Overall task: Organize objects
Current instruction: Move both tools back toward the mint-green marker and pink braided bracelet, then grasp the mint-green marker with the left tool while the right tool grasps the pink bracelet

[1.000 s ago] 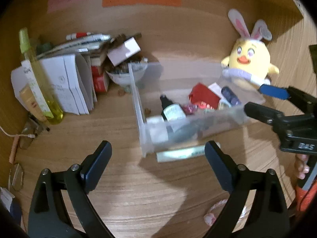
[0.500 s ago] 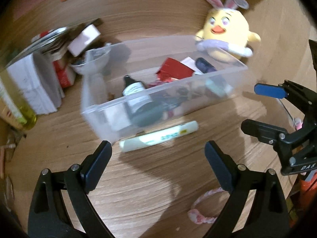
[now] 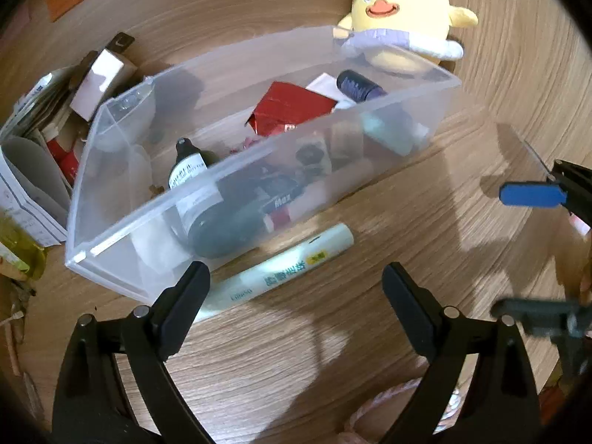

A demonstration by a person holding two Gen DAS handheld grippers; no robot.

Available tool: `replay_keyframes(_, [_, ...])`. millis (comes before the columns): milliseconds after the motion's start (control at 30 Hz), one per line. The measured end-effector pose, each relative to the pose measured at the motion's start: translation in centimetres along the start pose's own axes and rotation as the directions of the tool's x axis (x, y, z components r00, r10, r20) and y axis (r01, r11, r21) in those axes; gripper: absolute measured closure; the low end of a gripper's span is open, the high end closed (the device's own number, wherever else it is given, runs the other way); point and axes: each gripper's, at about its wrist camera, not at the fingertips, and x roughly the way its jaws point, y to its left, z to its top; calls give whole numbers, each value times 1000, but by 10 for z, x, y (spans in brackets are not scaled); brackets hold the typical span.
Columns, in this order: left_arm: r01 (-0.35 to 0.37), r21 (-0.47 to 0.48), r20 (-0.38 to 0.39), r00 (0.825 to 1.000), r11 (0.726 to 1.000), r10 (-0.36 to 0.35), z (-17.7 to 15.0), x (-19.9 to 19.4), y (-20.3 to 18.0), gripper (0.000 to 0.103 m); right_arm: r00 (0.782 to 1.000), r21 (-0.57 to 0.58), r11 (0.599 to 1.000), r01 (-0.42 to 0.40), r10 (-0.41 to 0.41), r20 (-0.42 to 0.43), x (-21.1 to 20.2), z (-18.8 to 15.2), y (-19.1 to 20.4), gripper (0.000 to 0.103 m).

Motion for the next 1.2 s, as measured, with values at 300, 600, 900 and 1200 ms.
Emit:
replay_keyframes(300, [36, -86, -5, 999, 996, -36, -16, -5, 26, 49, 995, -101, 991, -91, 85, -57, 11, -10, 43, 38])
replay_keyframes(600, [39, -140, 26, 999, 989, -36, -49, -24, 36, 80, 994, -234, 969, -80, 60, -90, 29, -10, 80, 88])
replay_keyframes(900, [65, -154, 34, 998, 986, -61, -70, -36, 36, 87, 996, -152, 988, 41, -52, -73, 27, -5, 42, 92])
replay_keyframes(1200, [56, -148, 8, 998, 987, -56, -67, -35, 33, 83, 996, -14, 1000, -14, 13, -85, 17, 7, 13, 68])
